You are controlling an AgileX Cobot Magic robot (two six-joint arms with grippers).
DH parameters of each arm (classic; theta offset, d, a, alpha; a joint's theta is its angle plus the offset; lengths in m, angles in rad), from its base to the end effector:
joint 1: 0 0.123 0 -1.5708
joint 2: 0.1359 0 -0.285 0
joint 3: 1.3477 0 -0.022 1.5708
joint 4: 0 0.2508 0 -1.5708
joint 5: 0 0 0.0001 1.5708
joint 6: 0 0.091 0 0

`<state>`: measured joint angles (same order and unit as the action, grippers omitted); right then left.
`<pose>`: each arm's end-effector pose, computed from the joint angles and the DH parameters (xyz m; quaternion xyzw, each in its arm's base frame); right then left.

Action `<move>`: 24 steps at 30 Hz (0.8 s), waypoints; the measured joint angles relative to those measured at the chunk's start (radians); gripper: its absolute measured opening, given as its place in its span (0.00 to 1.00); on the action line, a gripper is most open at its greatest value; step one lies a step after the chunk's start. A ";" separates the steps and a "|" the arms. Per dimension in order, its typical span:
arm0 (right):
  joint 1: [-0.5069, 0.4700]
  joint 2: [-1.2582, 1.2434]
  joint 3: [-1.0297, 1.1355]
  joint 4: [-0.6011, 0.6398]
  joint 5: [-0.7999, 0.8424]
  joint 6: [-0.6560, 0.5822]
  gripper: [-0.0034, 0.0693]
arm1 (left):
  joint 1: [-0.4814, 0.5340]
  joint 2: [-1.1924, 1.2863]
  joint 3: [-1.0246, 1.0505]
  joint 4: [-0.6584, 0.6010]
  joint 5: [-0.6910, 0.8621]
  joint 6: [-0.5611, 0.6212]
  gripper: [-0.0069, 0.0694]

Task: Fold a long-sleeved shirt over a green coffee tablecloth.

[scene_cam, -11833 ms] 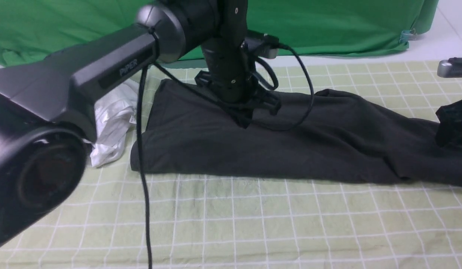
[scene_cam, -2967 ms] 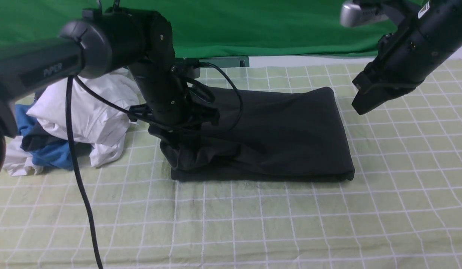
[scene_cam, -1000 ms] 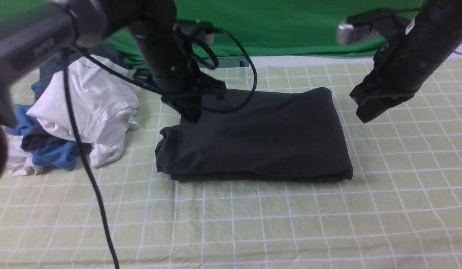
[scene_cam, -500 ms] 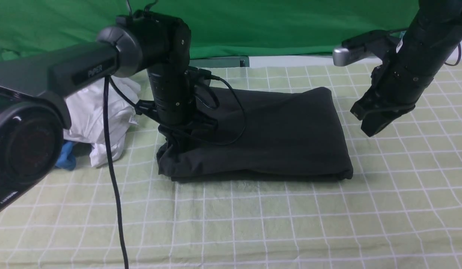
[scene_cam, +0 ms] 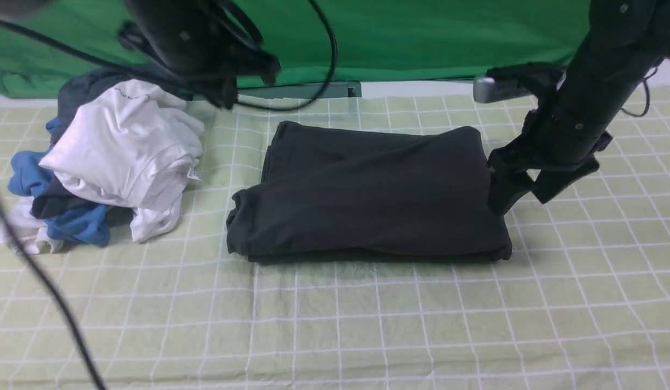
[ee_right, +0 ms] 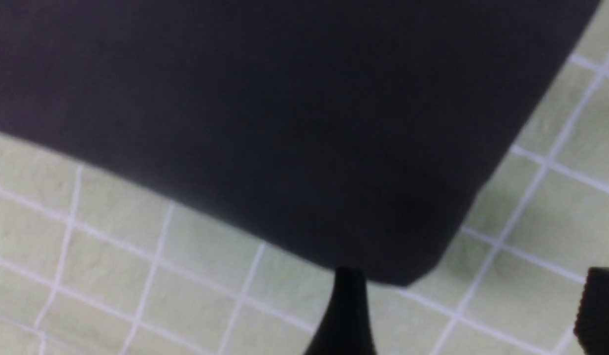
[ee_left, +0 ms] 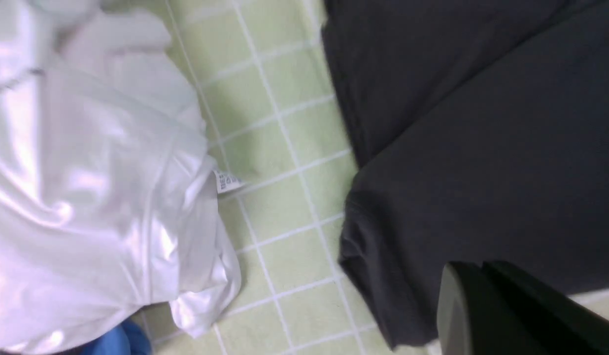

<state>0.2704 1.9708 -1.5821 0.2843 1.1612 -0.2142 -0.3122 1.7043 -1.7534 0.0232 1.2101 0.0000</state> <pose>0.3814 0.1300 0.2273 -0.1893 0.9714 0.1343 0.0497 0.3476 -0.1101 0.3736 0.1520 0.9572 -0.0269 0.2447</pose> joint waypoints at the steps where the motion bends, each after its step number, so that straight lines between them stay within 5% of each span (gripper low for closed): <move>1: 0.000 0.019 0.000 0.001 -0.003 0.004 0.83 | 0.000 -0.046 0.016 -0.010 0.000 0.000 0.11; 13: 0.000 0.163 0.000 0.105 -0.001 -0.048 0.81 | 0.000 -0.564 0.500 -0.032 -0.118 -0.054 0.11; 16: 0.000 0.171 0.000 0.106 0.003 -0.061 0.63 | 0.000 -0.668 0.604 -0.032 -0.164 -0.076 0.11; 19: 0.000 0.167 0.000 0.107 0.015 -0.083 0.23 | 0.000 -0.753 0.679 -0.032 -0.187 -0.079 0.11; 24: 0.000 0.124 0.043 0.048 0.021 -0.076 0.21 | 0.000 -0.800 0.700 -0.032 -0.194 -0.083 0.11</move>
<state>0.2704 2.0943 -1.5392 0.3321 1.1822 -0.2898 -0.3122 0.9045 -1.0532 -0.0088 1.0161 -0.0827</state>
